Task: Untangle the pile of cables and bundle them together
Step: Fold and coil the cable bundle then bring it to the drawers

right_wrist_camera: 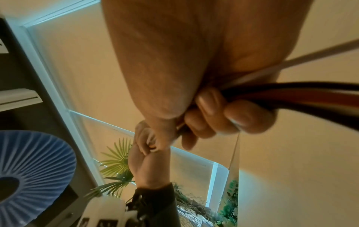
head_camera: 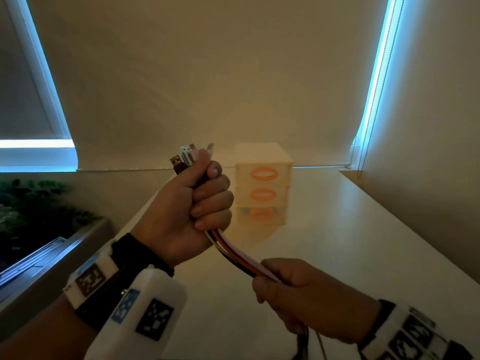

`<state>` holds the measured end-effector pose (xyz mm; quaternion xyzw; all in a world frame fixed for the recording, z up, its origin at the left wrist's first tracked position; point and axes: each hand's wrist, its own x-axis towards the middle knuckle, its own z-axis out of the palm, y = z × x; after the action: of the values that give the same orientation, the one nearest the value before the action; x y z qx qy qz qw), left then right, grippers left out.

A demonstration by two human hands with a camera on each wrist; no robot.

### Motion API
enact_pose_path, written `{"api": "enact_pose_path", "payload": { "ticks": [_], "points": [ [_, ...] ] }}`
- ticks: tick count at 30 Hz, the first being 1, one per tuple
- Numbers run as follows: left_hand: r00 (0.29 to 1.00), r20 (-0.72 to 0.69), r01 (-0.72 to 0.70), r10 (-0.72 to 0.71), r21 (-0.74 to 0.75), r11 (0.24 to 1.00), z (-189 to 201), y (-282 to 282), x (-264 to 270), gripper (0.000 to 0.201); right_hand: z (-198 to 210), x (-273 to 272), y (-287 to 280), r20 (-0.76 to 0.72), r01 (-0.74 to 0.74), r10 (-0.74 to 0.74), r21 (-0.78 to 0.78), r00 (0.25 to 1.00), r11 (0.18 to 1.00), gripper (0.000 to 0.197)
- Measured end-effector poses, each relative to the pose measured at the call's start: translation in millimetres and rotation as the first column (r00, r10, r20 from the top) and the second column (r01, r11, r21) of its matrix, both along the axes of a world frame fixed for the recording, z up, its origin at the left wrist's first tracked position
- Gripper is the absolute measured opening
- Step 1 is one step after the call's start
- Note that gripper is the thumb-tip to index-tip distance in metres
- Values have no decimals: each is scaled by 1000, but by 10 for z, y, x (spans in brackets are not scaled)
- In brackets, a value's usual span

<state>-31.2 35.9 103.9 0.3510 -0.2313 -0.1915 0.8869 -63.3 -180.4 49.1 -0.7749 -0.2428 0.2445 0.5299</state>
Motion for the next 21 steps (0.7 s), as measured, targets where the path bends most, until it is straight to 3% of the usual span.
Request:
{"api": "enact_pose_path", "payload": {
  "ticks": [3, 6, 11, 19, 21],
  "points": [
    [997, -6, 76, -76, 73, 994, -60, 112, -20, 35, 119, 49, -63, -45, -70, 67, -56, 997, 996, 35],
    [998, -27, 69, -65, 150, 986, -104, 146, -57, 35, 243, 120, -143, -30, -86, 83, -112, 996, 990, 37],
    [999, -25, -38, 48, 301, 953, -144, 101, -89, 34, 452, 185, -140, 225, 41, 20, -263, 974, 964, 35],
    [982, 83, -190, 171, 490, 851, -263, -20, -180, 29, 722, 382, -114, 366, 200, -73, -324, 928, 925, 47],
    [971, 127, -240, 204, 532, 812, -295, -93, -192, 29, 767, 424, -67, 340, 208, -104, -286, 935, 935, 43]
  ]
}}
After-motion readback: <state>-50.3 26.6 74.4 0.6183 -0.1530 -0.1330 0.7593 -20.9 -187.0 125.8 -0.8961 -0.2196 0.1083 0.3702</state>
